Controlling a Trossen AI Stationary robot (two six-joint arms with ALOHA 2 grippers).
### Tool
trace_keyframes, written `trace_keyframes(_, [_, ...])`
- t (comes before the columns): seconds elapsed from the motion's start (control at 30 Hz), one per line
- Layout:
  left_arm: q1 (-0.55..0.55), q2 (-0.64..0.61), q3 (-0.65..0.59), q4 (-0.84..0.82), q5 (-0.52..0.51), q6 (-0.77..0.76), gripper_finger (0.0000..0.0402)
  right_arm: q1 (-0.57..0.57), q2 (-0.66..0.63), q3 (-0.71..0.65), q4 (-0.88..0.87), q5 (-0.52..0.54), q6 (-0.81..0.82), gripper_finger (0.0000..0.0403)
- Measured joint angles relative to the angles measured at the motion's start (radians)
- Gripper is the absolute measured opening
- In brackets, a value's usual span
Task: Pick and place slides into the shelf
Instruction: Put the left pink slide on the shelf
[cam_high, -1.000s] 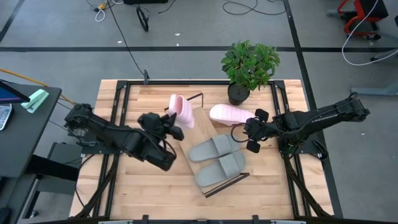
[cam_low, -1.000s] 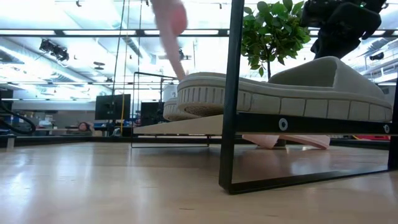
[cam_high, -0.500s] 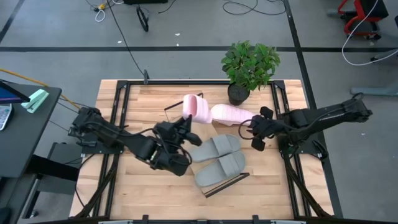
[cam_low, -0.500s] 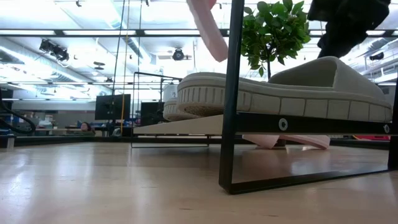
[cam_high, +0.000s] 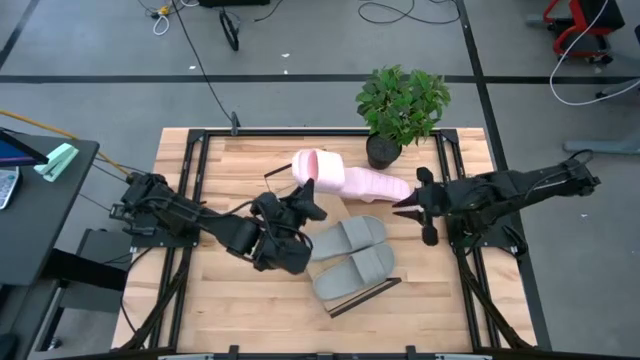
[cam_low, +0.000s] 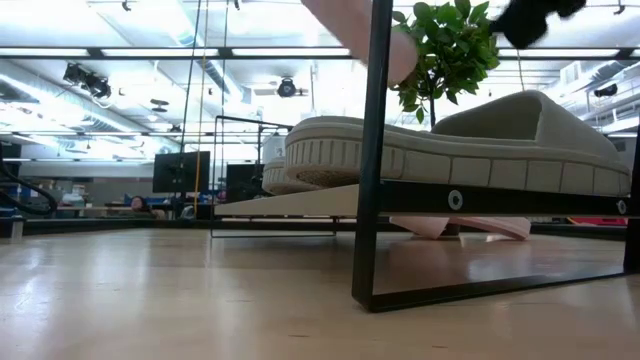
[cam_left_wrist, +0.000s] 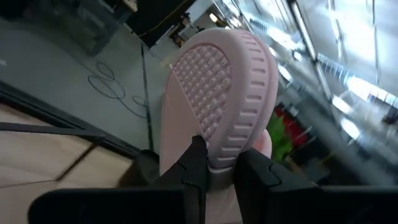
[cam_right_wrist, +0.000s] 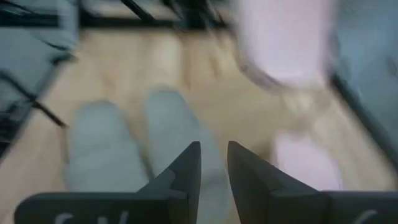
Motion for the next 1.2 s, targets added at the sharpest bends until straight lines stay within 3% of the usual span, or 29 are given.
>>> trace_keyframes(0.2, [0.030, -0.025, 0.000, 0.094, 0.004, -0.058, 0.0056, 0.057, -0.021, 0.031, 0.086, -0.017, -0.401, 0.0085])
trace_keyframes(0.33, [0.017, -0.063, 0.000, 0.094, 0.002, -0.015, 0.0056, 0.056, -0.006, 0.077, 0.090, 0.073, -0.542, 0.0088])
trace_keyframes(0.4, [0.002, -0.085, 0.000, 0.094, 0.004, 0.066, 0.0056, 0.047, 0.007, 0.109, 0.087, 0.117, -0.439, 0.0092])
trace_keyframes(0.53, [-0.031, -0.130, 0.000, 0.097, 0.005, 0.201, 0.0056, 0.014, 0.024, 0.151, 0.110, 0.145, 0.007, 0.0094])
trace_keyframes(0.67, [-0.052, -0.136, 0.000, 0.088, 0.008, 0.230, 0.0056, 0.008, 0.029, 0.083, 0.232, 0.138, 0.254, 0.0080])
trace_keyframes(0.97, [-0.096, -0.151, 0.000, 0.012, 0.008, 0.222, 0.0055, 0.008, 0.002, -0.224, 0.784, 0.194, 0.669, 0.0049])
trace_keyframes(1.2, [-0.117, -0.173, 0.000, -0.002, 0.005, 0.224, 0.0055, -0.023, 0.059, -0.467, 1.243, 0.198, 1.021, 0.0079])
